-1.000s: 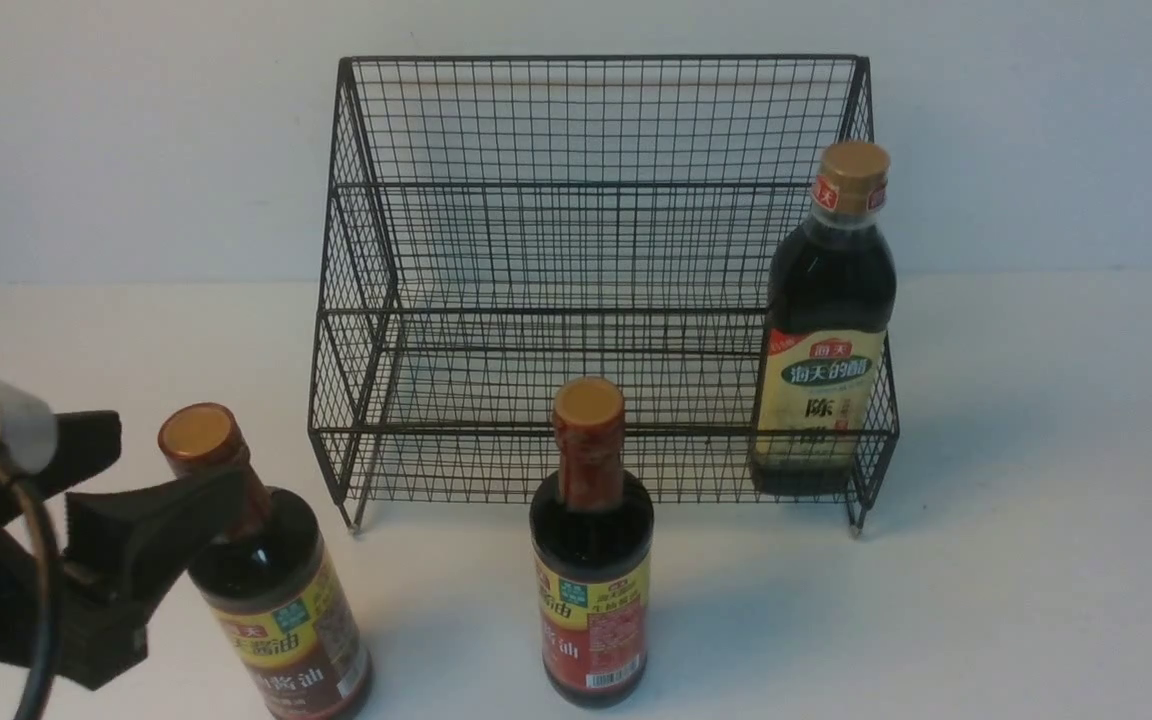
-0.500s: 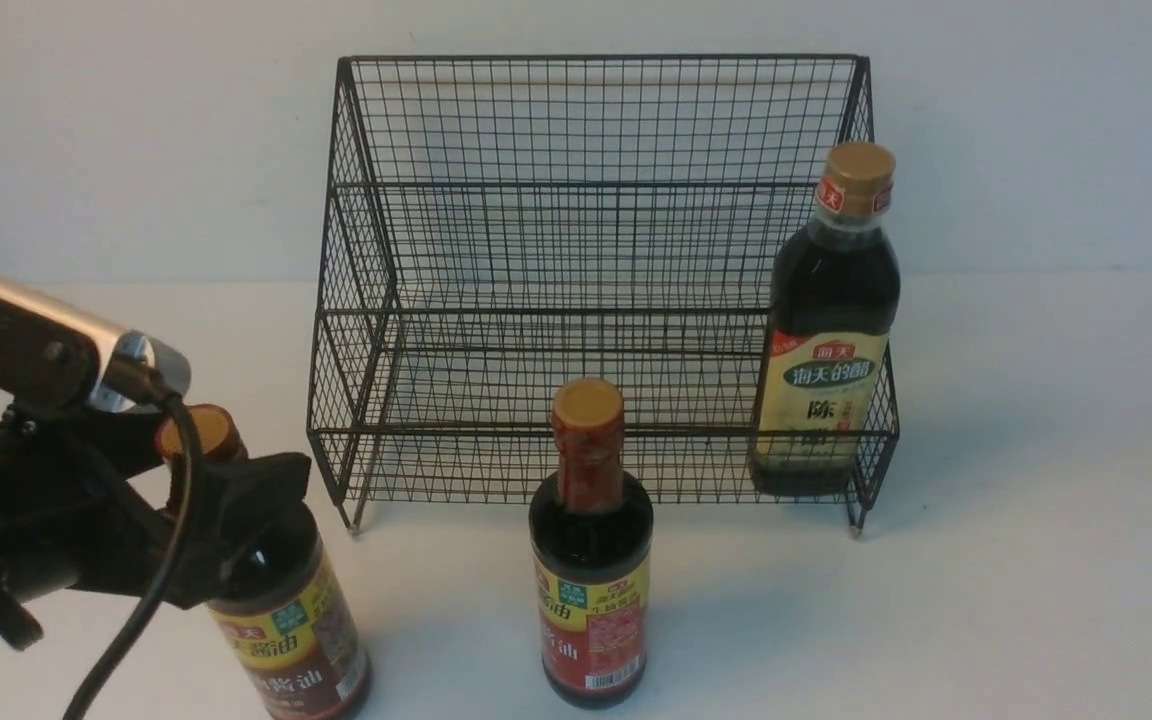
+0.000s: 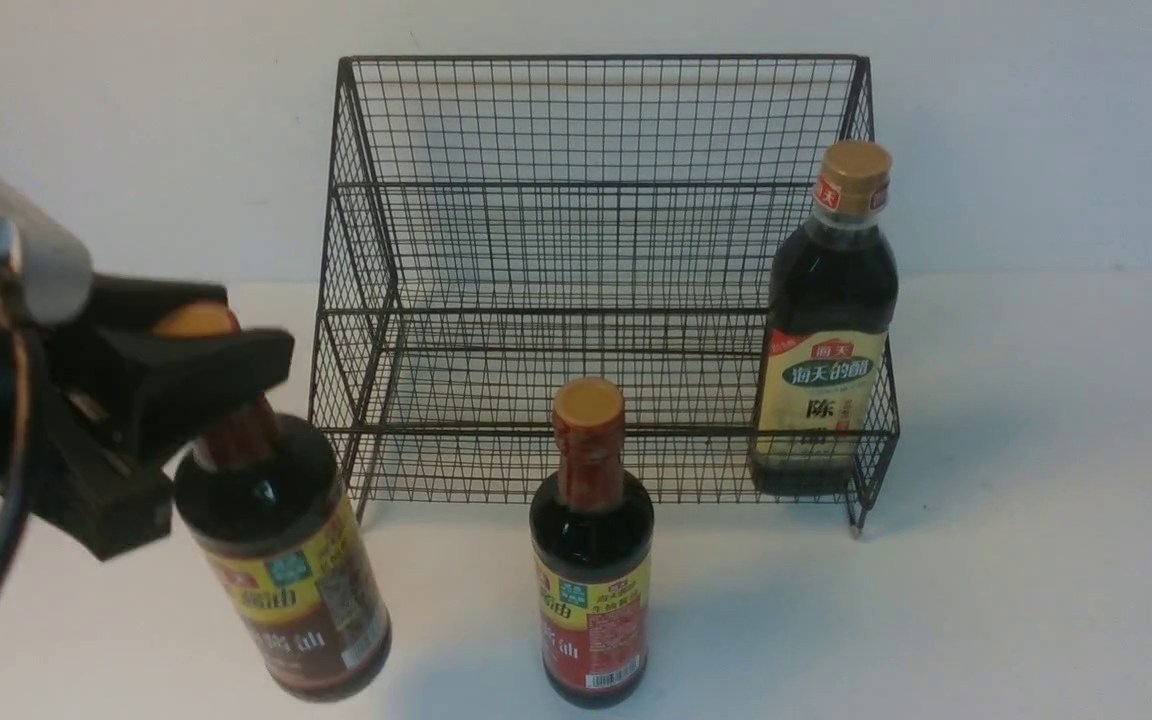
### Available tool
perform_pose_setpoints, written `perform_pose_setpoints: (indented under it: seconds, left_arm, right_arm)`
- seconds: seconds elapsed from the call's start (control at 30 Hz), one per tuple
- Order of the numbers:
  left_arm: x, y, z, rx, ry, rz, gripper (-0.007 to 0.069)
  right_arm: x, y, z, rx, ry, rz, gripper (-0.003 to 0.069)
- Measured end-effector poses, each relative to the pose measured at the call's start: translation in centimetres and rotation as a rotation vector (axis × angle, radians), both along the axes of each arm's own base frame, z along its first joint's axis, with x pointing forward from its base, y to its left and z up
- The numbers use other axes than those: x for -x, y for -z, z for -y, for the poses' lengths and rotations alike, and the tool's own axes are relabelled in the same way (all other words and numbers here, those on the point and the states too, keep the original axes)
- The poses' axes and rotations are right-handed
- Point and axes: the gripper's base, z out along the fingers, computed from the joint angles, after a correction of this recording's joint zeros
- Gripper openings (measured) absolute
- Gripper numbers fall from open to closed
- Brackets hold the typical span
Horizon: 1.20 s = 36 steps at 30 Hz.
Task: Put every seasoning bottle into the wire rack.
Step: Use the left arm to put the condiment bottle back on the shelf
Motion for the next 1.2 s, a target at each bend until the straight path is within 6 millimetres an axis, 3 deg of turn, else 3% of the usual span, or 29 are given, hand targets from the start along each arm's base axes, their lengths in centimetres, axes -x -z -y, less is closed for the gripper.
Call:
perform_pose_setpoints:
  seconds: [0.1,0.17,0.23,0.4,0.57,0.73,1.2]
  left_arm:
    - [-1.1,-3.1,0.1,0.010,0.002,0.057,0.0279]
    - [-1.7,-3.8,0.1,0.014,0.003,0.067,0.0279]
    - [-3.7,-5.1,0.3,0.040,0.001,0.073,0.0279]
    - [-7.8,-6.0,0.5,0.075,-0.012,0.065,0.0279]
    - [-12.6,-5.1,0.3,0.060,-0.068,0.050,0.0279]
    - [-15.5,-2.7,0.3,0.032,-0.084,-0.009,0.0279]
    - [-17.4,1.4,0.8,-0.015,-0.007,-0.160,0.0279]
  right_arm:
    - [0.0,0.0,0.0,-0.002,0.001,0.006,0.0002]
    - [0.0,-0.1,0.0,-0.003,0.002,0.007,0.0002]
    - [0.0,-0.1,0.0,-0.004,0.002,0.009,0.0002]
    - [-0.1,-0.2,0.0,-0.009,0.005,0.022,0.0002]
    - [-0.1,-0.2,0.0,-0.012,0.007,0.027,0.0002]
    - [-0.1,-0.3,0.0,-0.012,0.008,0.029,0.0002]
    - [-0.2,-0.3,0.0,-0.012,0.008,0.029,0.0002]
